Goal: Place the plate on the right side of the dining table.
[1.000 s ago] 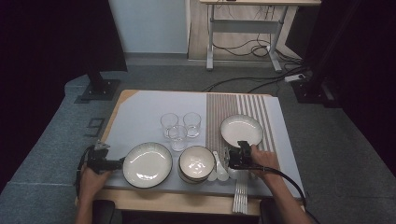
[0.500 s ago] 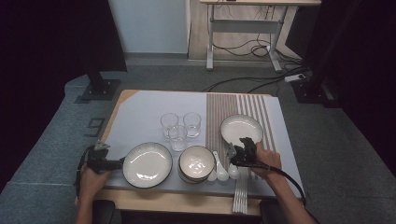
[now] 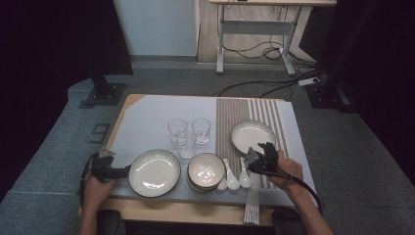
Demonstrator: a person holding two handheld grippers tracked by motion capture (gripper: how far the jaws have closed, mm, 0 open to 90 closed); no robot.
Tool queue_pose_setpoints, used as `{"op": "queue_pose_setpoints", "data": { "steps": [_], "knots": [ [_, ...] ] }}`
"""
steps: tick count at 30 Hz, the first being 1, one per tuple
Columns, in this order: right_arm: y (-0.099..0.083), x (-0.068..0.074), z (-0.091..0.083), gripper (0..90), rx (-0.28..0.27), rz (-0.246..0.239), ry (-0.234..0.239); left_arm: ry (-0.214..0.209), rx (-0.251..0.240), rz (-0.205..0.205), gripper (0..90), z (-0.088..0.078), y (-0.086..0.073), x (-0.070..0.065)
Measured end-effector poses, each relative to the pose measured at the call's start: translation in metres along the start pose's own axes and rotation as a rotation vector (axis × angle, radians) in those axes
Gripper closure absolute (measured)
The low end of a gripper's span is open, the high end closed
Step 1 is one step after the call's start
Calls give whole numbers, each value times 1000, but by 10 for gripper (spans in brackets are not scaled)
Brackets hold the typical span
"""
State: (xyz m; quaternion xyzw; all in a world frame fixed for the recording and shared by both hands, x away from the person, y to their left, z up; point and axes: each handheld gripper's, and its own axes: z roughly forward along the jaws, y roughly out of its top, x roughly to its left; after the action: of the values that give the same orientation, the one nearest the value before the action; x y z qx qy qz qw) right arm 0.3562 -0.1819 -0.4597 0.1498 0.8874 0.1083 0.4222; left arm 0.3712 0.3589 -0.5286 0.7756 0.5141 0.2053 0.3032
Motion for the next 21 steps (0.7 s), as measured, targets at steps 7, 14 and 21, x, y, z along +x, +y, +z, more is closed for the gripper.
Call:
{"op": "queue_pose_setpoints", "data": {
  "steps": [7, 14, 21],
  "knots": [
    [-15, -14, -15, 347, 5, 111, 10, 0, 0, 0, 29, 0, 0, 0],
    [-29, -22, -37, 305, -8, 284, 56, 0, 0, 0, 29, 0, 0, 0],
    [-42, -23, -53, 257, -44, 444, 103, 0, -1, 0, 29, 0, 0, 0]
  ]
}}
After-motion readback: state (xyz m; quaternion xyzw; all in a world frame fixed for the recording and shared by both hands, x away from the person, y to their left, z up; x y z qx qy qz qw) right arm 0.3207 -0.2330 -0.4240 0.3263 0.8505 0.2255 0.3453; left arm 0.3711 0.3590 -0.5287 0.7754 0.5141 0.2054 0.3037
